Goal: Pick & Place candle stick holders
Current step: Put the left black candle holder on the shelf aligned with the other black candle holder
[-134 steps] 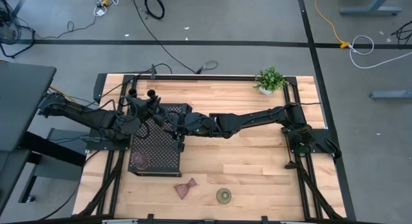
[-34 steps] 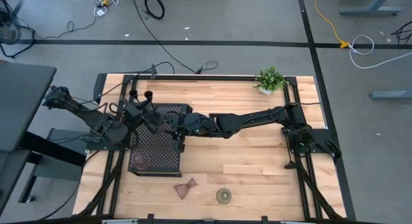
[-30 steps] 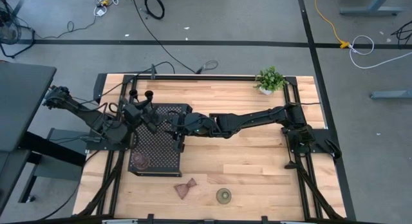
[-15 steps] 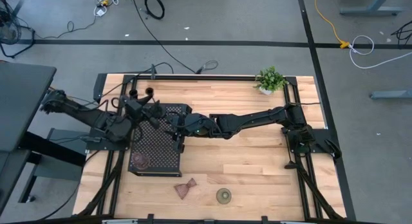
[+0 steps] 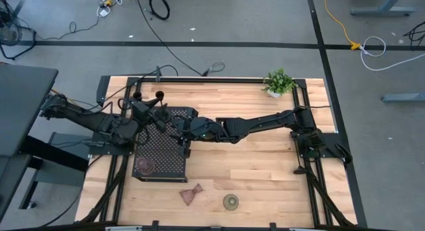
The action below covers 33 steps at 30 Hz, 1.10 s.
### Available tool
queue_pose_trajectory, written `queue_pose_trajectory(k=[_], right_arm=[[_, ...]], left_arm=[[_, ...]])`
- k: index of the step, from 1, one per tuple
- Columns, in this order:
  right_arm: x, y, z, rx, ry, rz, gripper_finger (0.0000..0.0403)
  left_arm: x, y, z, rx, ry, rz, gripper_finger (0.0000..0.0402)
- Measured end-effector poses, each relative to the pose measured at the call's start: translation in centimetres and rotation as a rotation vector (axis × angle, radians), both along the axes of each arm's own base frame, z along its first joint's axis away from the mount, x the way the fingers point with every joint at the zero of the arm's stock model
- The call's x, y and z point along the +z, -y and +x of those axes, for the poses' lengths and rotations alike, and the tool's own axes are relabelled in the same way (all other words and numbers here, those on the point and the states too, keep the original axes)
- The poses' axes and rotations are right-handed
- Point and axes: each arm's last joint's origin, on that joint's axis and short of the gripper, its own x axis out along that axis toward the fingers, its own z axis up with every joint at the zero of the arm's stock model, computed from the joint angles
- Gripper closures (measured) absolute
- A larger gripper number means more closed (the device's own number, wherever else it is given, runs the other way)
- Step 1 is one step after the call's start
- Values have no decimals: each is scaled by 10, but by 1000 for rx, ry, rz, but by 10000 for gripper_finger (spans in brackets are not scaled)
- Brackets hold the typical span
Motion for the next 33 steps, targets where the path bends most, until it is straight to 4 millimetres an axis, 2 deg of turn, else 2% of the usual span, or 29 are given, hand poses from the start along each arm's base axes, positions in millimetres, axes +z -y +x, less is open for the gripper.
queue_pose_trajectory(k=[33], right_arm=[[0,0,0,-3,1,7,234]], left_arm=[[15,1,2,-8,113,-7,229]])
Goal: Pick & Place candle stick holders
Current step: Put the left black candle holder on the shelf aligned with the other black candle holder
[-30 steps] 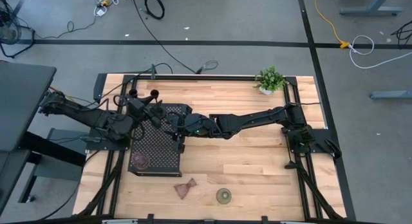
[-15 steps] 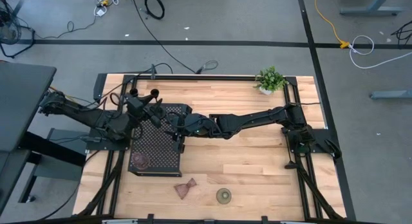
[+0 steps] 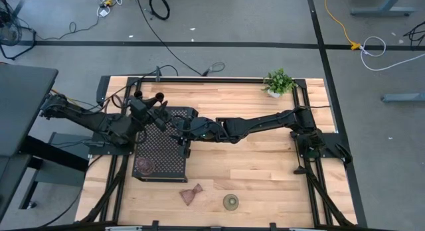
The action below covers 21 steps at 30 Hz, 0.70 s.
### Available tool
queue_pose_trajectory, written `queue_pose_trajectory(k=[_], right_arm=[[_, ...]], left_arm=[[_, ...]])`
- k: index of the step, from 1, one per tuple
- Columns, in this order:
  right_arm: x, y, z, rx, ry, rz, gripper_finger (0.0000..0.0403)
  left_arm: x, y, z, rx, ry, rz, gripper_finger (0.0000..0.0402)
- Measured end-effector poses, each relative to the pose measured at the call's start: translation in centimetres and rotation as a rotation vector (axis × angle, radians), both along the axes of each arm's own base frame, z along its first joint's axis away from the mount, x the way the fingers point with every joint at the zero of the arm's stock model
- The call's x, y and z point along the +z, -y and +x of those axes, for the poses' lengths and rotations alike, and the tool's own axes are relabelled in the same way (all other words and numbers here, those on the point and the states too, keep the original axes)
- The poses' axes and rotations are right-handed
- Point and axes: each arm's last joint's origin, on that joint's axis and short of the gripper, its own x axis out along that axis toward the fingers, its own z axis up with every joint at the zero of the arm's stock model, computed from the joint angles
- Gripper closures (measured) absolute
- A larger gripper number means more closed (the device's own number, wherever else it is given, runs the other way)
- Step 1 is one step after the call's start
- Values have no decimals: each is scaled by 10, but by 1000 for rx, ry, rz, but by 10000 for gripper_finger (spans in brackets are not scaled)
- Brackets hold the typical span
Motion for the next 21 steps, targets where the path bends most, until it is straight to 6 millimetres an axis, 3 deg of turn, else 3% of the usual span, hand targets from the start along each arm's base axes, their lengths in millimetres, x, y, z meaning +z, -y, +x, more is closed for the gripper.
queue_pose_trajectory(k=[21], right_arm=[[0,0,0,0,0,0,234]], left_arm=[[13,0,0,-25,28,51,229]])
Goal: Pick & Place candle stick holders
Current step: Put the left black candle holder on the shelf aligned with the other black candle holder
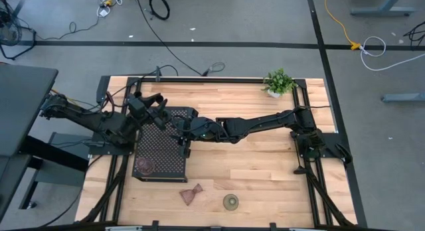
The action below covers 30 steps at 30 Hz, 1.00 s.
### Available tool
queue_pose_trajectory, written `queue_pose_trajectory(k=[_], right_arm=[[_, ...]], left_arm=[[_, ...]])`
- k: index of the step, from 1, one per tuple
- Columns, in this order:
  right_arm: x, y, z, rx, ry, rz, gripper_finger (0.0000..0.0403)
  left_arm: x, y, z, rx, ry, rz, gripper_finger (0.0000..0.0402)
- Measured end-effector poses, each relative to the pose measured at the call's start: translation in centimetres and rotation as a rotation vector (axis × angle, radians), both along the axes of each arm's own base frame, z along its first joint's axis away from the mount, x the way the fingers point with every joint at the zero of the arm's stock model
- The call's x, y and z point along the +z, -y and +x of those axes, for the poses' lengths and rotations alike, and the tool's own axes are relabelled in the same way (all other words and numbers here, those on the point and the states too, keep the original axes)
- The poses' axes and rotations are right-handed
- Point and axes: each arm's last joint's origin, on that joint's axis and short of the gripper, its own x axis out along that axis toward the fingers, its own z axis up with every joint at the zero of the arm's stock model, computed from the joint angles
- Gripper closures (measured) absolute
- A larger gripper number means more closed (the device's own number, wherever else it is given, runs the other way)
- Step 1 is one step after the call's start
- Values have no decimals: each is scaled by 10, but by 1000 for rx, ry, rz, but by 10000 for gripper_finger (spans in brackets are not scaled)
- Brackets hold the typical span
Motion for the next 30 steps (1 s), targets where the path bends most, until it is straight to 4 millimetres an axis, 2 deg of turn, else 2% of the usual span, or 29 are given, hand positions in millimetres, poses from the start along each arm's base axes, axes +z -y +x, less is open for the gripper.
queue_pose_trajectory(k=[30], right_arm=[[0,0,0,0,-1,0,234]], left_arm=[[15,0,-2,-42,82,35,229]])
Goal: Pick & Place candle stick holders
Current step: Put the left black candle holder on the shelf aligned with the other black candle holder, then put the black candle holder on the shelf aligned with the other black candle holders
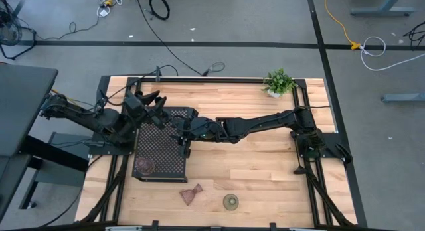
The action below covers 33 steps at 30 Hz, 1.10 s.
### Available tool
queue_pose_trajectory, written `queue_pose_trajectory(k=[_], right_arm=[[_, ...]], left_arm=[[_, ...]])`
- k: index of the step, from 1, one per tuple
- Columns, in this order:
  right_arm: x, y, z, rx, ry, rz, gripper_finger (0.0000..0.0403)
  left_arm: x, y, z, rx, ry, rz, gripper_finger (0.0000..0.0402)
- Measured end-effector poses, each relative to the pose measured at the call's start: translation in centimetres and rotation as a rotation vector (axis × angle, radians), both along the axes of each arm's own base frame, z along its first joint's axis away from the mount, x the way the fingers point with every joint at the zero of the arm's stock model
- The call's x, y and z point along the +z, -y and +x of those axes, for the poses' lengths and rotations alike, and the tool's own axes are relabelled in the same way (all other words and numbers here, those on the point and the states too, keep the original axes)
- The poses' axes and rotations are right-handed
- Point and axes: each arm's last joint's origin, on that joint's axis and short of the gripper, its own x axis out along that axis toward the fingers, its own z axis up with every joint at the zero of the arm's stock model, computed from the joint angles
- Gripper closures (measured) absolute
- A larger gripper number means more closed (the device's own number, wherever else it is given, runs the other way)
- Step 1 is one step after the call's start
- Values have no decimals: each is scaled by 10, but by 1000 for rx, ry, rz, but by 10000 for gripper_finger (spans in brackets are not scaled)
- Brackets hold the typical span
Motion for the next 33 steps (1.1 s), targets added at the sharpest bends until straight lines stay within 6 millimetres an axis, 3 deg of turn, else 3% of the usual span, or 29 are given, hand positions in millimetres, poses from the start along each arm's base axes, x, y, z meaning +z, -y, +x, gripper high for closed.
queue_pose_trajectory(k=[33], right_arm=[[-1,0,0,-2,9,4,234]], left_arm=[[13,5,-8,17,28,40,229]])
